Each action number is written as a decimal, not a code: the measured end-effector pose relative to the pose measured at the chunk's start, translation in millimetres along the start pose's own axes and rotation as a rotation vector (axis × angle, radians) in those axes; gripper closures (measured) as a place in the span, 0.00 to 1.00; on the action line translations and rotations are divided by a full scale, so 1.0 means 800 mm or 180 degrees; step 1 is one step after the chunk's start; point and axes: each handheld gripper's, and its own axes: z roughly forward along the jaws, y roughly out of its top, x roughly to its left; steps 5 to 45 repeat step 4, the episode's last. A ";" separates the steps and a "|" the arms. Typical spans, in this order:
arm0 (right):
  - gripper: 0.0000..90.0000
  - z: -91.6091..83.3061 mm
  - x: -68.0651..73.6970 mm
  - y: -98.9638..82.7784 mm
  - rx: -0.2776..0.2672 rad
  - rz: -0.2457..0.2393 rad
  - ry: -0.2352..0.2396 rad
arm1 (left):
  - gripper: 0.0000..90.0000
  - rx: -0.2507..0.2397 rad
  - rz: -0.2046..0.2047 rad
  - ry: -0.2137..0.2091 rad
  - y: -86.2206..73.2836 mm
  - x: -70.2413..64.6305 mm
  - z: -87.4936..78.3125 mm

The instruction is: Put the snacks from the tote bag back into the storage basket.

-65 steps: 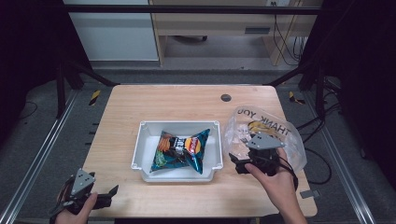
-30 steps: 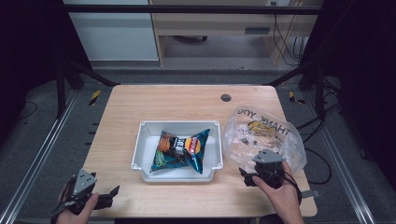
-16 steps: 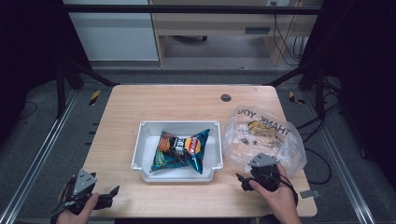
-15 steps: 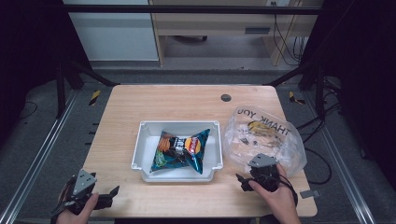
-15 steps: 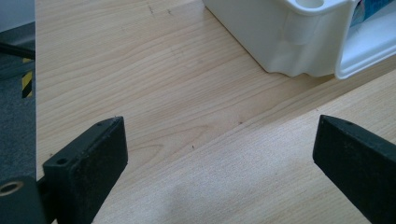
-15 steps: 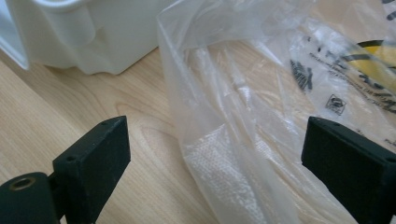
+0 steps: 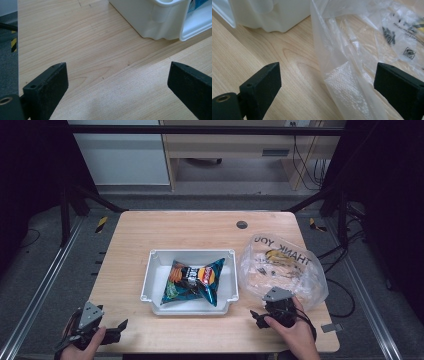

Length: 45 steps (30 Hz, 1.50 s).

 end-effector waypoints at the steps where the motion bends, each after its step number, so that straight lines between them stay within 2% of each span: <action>1: 0.09 0.000 0.001 0.000 0.0014 -0.0009 -0.0016 | 0.03 0.0002 0.0002 -0.0001 0.000 0.000 0.000; 4: 0.09 -0.001 0.001 0.000 0.0021 -0.0023 -0.0068 | 0.03 -0.0003 0.0011 -0.0004 0.001 0.000 0.000; 45: 0.09 -0.001 0.001 0.000 0.0021 -0.0023 -0.0068 | 0.03 -0.0003 0.0011 -0.0004 0.001 0.000 0.000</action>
